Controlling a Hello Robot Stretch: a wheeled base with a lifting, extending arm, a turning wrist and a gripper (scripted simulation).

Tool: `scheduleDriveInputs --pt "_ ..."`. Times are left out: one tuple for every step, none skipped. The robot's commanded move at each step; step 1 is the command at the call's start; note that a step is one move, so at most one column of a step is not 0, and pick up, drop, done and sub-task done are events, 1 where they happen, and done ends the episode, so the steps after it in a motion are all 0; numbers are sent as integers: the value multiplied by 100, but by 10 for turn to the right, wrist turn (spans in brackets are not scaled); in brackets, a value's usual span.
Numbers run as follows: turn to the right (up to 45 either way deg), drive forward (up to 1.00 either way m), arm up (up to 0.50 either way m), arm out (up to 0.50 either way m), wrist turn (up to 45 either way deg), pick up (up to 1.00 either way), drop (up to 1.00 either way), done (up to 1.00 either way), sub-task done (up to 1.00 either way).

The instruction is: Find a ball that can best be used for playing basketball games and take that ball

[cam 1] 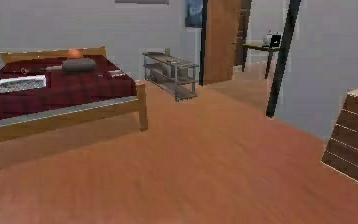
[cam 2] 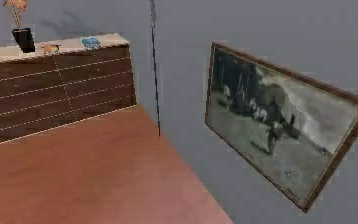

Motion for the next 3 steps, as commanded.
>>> scheduleDriveInputs --pt "-300 0 0 0 0 0 0 0 0" --pt "0 15 0 0 0 0 0 0 0" --pt "-450 0 0 0 0 0 0 0 0"
